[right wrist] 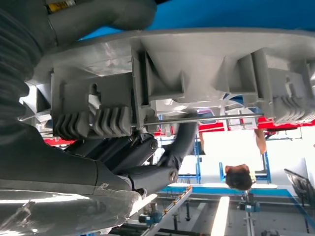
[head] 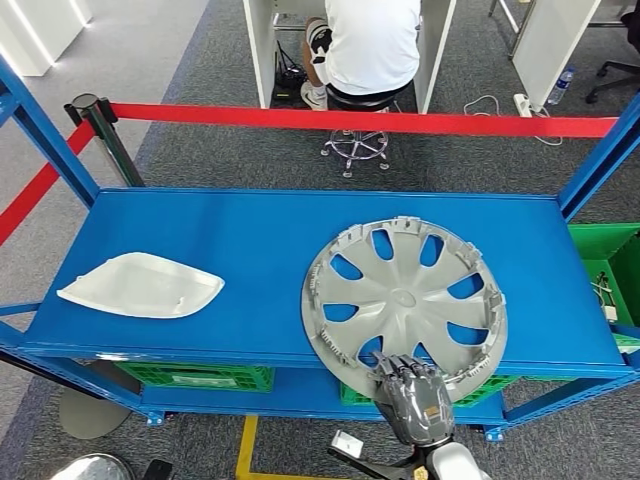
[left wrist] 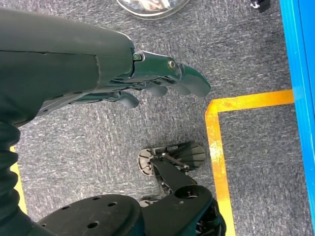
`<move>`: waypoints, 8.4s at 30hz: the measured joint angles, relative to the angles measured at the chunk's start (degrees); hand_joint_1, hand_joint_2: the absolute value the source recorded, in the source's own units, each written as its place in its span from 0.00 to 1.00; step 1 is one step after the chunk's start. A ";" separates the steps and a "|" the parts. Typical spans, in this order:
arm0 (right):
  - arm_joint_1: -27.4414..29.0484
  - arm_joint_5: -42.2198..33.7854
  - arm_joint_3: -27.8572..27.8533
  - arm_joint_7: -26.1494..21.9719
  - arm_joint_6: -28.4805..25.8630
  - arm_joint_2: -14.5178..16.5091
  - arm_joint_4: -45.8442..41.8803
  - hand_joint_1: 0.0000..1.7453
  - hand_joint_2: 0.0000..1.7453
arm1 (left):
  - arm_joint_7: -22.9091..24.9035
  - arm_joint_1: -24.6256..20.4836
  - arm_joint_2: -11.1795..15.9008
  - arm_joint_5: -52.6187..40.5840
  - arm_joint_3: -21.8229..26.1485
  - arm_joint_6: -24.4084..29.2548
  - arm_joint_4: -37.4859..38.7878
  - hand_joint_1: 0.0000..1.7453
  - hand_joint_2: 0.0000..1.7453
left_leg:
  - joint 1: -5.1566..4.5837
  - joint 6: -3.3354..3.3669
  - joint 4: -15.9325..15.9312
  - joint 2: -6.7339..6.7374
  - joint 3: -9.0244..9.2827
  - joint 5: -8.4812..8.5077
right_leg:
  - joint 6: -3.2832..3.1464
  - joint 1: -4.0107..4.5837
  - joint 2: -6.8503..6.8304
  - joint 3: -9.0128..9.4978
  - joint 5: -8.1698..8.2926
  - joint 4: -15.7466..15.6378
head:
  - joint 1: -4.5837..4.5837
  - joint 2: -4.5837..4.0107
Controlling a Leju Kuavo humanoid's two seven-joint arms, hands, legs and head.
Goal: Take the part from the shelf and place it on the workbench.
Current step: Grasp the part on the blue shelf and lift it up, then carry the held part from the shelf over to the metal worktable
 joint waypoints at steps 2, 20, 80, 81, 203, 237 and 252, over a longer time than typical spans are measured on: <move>0.12 0.31 0.01 0.12 0.03 0.00 -0.01 0.94 1.00 | -0.01 0.00 0.00 -0.03 0.00 0.01 0.00 0.00 1.00 | 0.00 0.00 0.00 0.00 0.00 0.00 | 0.00 0.00 0.00 0.00 0.00 0.00 | 0.00 0.00; 0.70 0.53 -0.53 0.10 0.03 0.00 -1.75 1.00 1.00 | -0.13 0.01 0.00 -0.52 0.04 0.01 0.00 0.00 1.00 | 0.00 0.00 0.00 0.00 -0.01 0.00 | 0.00 0.00 0.00 0.00 0.00 0.00 | 0.00 0.00; 4.06 1.20 -12.46 -21.55 0.16 11.05 -40.48 1.00 1.00 | -4.11 0.40 -0.32 -1.57 1.79 2.18 0.00 0.00 1.00 | -0.01 0.01 0.01 -0.01 -0.07 0.05 | 0.05 0.00 -0.01 0.43 0.04 -0.01 | -0.01 0.00; 4.06 1.20 -12.46 -21.68 0.16 11.10 -40.89 1.00 1.00 | -4.12 0.40 -0.33 -1.74 1.79 2.52 0.00 0.00 1.00 | -0.01 0.01 0.01 -0.01 -0.07 0.05 | 0.05 0.00 -0.01 0.37 0.04 -0.01 | 0.00 0.00; 29.31 -7.09 -33.33 -38.28 0.29 24.41 -61.15 1.00 1.00 | -17.66 2.41 4.25 -12.41 -4.28 -11.13 -7.21 0.00 1.00 | 0.66 -1.60 -0.44 0.67 8.53 -6.48 | 0.00 -0.33 -0.38 -2.95 4.39 -0.94 | -0.01 0.00; 31.64 -6.05 -33.66 -36.67 0.27 24.57 -63.26 1.00 1.00 | -17.68 2.99 4.13 -11.95 -8.93 -10.53 -7.18 0.00 1.00 | 0.07 -0.11 -3.85 0.07 8.61 -4.42 | 0.86 0.00 0.26 -1.47 4.46 -2.27 | -0.11 0.00; 30.59 -6.49 -33.30 -37.21 0.29 24.57 -63.26 1.00 1.00 | -17.14 -4.40 -2.39 -12.73 -10.51 -4.20 -4.41 0.00 1.00 | 0.05 -0.62 -2.44 2.53 3.08 0.32 | 1.51 -0.34 -1.48 3.75 0.43 -2.70 | 0.37 0.00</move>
